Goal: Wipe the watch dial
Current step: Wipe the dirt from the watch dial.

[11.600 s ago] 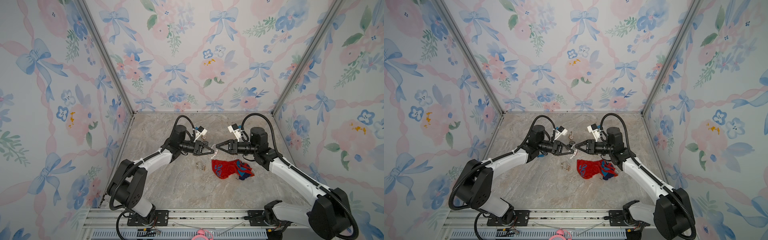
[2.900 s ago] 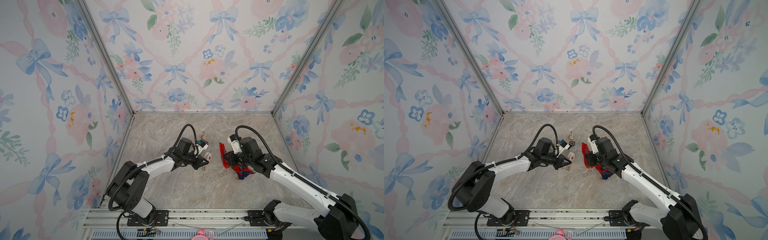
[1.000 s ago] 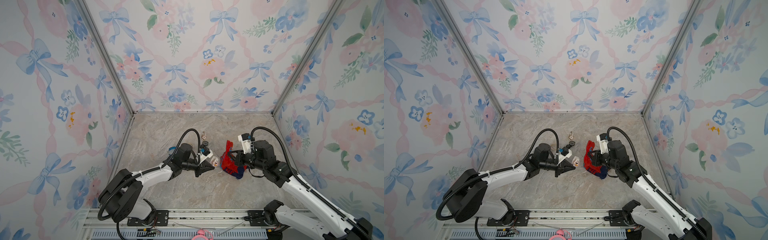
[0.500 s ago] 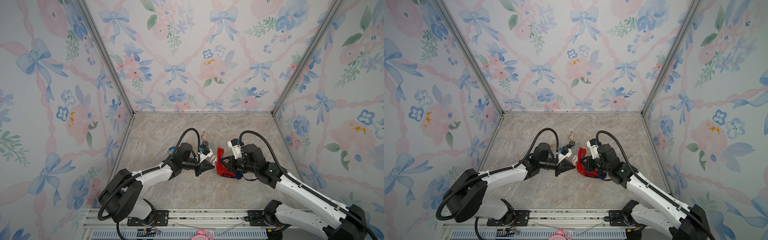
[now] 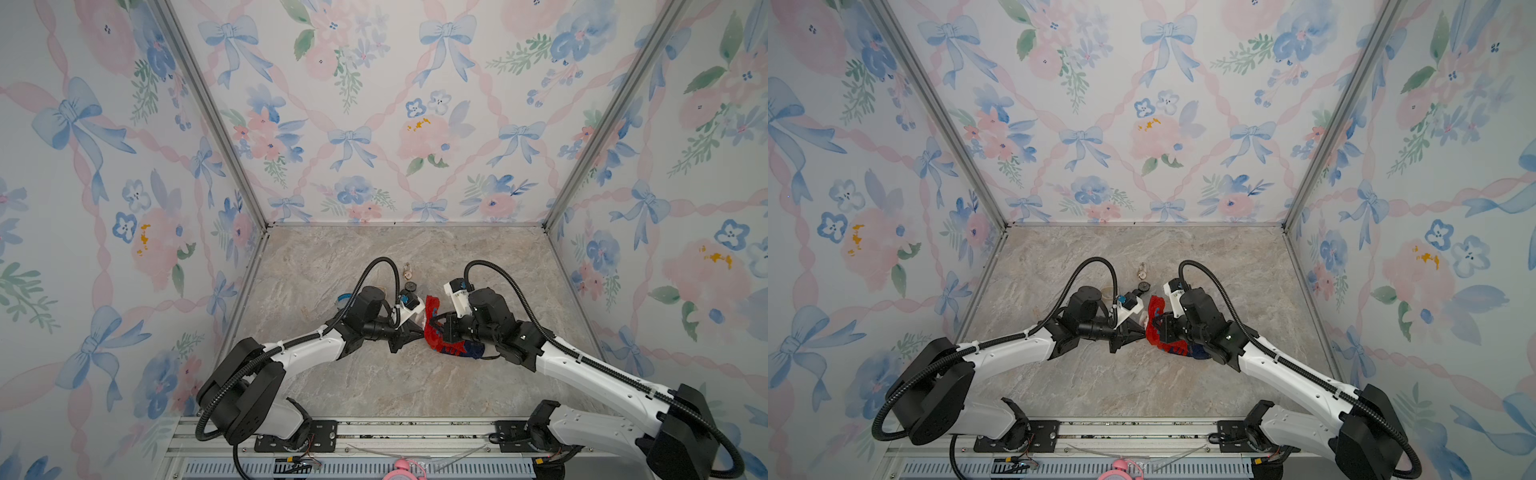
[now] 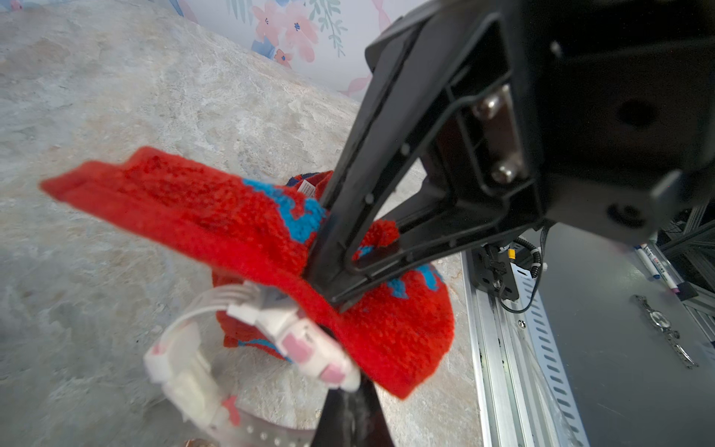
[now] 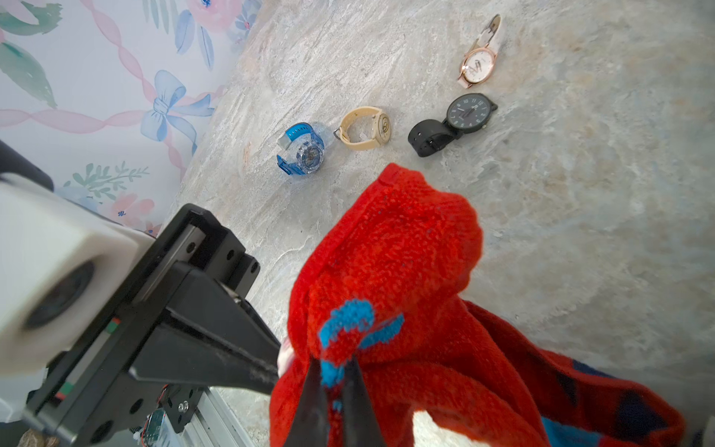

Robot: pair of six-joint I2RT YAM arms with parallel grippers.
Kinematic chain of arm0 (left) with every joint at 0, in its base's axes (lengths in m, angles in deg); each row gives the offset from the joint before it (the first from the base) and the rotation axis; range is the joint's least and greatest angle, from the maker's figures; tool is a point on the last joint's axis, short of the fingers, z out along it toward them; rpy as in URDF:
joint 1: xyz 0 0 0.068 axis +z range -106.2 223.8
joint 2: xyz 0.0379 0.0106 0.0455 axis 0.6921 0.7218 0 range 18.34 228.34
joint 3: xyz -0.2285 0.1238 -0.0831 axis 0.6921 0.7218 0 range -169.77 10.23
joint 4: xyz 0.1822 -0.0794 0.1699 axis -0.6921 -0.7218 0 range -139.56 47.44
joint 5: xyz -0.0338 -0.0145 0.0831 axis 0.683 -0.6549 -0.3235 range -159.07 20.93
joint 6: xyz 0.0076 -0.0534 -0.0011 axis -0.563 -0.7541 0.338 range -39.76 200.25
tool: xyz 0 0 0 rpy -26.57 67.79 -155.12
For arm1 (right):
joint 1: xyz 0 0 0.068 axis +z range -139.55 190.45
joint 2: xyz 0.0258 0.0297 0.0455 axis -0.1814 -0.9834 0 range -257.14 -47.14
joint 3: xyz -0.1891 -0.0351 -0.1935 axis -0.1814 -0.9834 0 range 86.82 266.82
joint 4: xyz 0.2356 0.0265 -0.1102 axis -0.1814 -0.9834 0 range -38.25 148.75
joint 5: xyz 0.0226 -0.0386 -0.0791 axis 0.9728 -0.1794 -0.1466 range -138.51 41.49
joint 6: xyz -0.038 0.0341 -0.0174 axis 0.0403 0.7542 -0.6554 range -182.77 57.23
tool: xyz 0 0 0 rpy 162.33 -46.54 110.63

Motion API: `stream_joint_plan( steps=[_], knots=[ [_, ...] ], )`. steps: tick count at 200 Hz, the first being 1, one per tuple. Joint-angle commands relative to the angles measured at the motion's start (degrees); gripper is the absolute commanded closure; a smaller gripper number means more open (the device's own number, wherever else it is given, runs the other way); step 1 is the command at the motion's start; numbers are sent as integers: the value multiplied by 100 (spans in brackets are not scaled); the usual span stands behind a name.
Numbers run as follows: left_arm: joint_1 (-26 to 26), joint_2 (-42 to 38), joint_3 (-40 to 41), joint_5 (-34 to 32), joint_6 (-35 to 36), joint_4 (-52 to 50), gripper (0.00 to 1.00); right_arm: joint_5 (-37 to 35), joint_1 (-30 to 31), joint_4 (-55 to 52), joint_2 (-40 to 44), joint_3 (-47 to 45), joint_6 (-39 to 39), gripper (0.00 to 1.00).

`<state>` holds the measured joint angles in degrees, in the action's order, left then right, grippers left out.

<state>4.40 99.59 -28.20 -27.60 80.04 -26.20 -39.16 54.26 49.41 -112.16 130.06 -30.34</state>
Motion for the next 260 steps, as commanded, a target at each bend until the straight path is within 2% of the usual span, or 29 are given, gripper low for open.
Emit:
stream_joint_plan(
  steps=[1, 33, 91, 155, 177, 192, 222, 260],
  knots=[
    [-77, -189, -60, 105, 10, 378, 100, 266, 346, 202, -195, 255, 65, 100],
    [-80, -206, -37, 55, 20, 351, 100, 63, 439, 94, -215, 312, -24, 100],
    [-70, -339, 11, 34, 60, 316, 100, 68, 102, 21, -230, 11, 17, 100],
    [-67, -336, 20, -32, 30, 297, 100, 232, 394, 24, -105, 259, 67, 100],
    [-73, -333, 11, -33, 22, 284, 100, 76, 453, -95, -36, 350, 18, 100],
    [-68, -379, 20, -25, 21, 287, 100, -140, 344, -282, -5, 337, -43, 100],
    [-65, -547, 64, -94, 42, 258, 100, -10, 18, -312, 20, 67, -11, 100],
    [-53, -543, 64, -92, 56, 201, 100, 129, 321, -184, 88, 71, 67, 100]
  ],
)
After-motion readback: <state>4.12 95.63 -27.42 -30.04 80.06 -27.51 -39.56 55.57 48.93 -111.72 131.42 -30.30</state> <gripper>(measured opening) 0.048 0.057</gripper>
